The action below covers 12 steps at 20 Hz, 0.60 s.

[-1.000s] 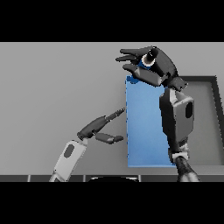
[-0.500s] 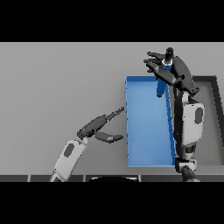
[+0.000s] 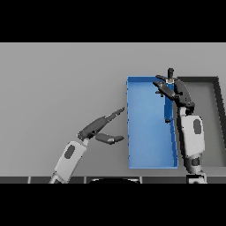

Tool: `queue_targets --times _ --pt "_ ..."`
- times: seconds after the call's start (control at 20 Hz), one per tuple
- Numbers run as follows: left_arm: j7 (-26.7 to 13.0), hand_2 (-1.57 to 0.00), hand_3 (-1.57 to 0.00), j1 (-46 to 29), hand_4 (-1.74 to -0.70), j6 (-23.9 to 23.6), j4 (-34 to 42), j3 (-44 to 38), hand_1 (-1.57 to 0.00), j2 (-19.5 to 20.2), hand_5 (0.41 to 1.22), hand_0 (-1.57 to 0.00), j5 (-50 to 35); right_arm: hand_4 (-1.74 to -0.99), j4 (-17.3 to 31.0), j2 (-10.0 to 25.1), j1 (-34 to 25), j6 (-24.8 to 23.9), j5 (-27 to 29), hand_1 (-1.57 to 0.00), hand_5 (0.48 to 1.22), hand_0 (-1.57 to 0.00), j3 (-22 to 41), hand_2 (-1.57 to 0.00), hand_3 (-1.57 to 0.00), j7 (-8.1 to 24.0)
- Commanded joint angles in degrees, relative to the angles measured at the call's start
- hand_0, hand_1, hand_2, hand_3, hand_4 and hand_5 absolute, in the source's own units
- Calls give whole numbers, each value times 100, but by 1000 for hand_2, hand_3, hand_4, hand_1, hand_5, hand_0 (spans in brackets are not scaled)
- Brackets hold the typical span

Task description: Pick up the blue pipe and place it into the blue bin.

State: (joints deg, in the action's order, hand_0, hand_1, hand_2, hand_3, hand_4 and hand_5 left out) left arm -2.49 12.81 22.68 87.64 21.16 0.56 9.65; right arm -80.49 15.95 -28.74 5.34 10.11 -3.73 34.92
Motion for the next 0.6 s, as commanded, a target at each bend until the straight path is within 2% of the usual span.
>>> queue_targets --times 0.0,0.05,0.1,0.2,0.25,0.3,0.35,0.45,0.55 --pt "-102 1 1 116 -923 13 -62 -60 1 7 476 1 -26 -1497 76 125 49 -156 202 -1571 1221 -1571 197 -1571 -1571 1" --pt "-37 1 1 113 -923 2 -97 -70 1 0 478 1 -30 -1546 135 374 162 -323 478 -1571 1221 -1571 475 -1571 -1257 1" --pt "15 1 1 83 -922 -6 -109 -65 1 15 480 1 -11 -1585 225 558 215 -575 775 -1571 1221 -1571 788 -1571 -1005 1" --pt "32 1 1 86 -920 -14 -99 -35 1 -6 484 1 8 -1641 394 1044 221 -1121 1456 -1571 1221 -1571 1462 -1571 -643 1" --pt "47 1 1 57 -919 -19 -64 -22 1 -2 486 1 14 -1661 459 1359 142 -1467 1882 -1571 1221 -1571 1895 -1571 -514 0" --pt "-19 1 1 87 -918 -71 -42 2 1 -56 489 1 48 -1677 485 1629 33 -1820 2400 -1571 1171 -1571 2322 -1571 -411 0" --pt "-47 1 1 59 -920 -44 -17 -16 1 -22 491 1 18 -1626 563 1826 -107 -2139 2827 -1571 1161 -1571 2705 -1518 -455 -2" --pt "-55 1 1 60 -921 -42 20 -39 1 -4 493 1 -8 -1469 588 2077 -196 -2353 3251 -1025 1148 -1084 3038 -987 -291 1" --pt "-70 1 1 97 -924 -44 -46 -22 1 -24 493 1 23 -1370 512 2453 -361 -2770 3786 -656 1125 -693 3600 -631 -186 -1"
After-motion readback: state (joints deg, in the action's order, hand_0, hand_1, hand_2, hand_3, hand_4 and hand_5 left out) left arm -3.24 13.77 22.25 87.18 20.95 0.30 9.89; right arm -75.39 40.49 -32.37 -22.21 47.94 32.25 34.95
